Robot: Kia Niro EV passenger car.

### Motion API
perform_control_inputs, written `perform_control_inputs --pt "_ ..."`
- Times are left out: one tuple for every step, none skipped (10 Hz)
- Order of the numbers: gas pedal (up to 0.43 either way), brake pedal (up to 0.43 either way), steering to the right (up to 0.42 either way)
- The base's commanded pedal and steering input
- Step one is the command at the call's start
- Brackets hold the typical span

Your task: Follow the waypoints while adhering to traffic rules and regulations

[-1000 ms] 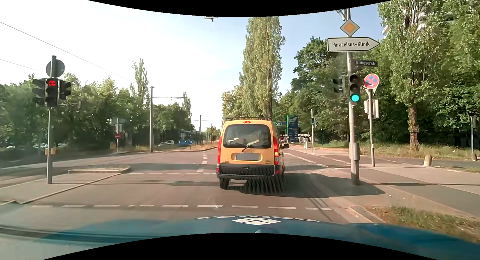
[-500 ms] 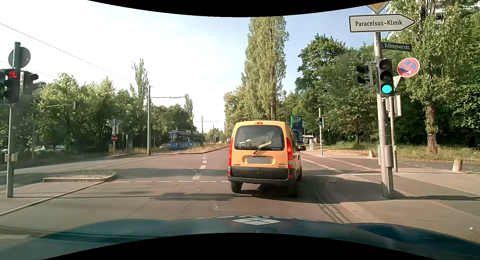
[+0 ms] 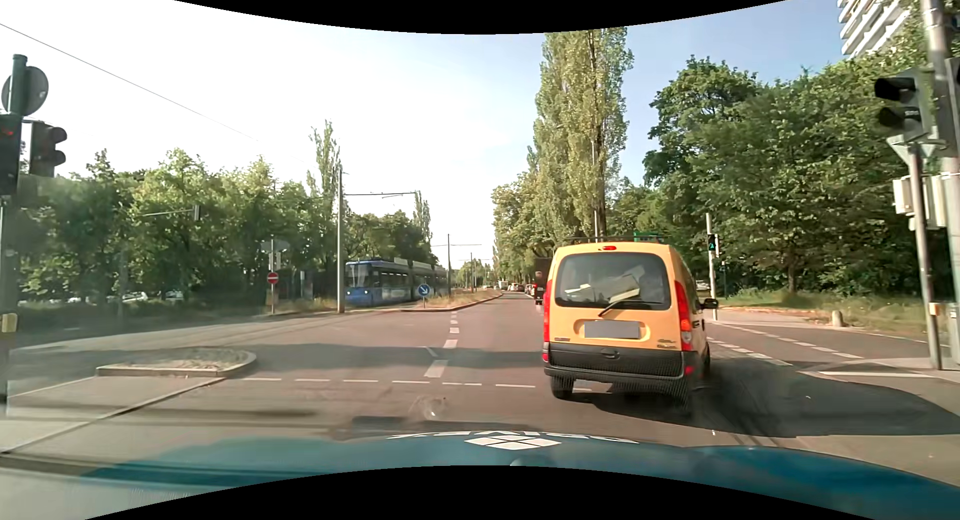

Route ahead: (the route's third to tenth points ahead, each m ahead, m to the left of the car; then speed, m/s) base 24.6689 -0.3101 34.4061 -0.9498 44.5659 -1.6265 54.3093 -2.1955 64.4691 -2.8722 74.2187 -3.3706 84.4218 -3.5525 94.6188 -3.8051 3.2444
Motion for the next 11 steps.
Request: perform_control_inputs --pt "0.449 0.0 -0.335" --pt "0.469 0.0 -0.306" --pt "0.52 0.0 -0.231" --pt "0.559 0.0 -0.12" --pt "0.591 0.0 -0.035" --pt "0.591 0.0 0.038" --pt "0.591 0.0 0.086" --pt "0.579 0.0 0.131" --pt "0.559 0.0 0.143" --pt "0.559 0.0 0.135" --pt "0.559 0.0 0.127"
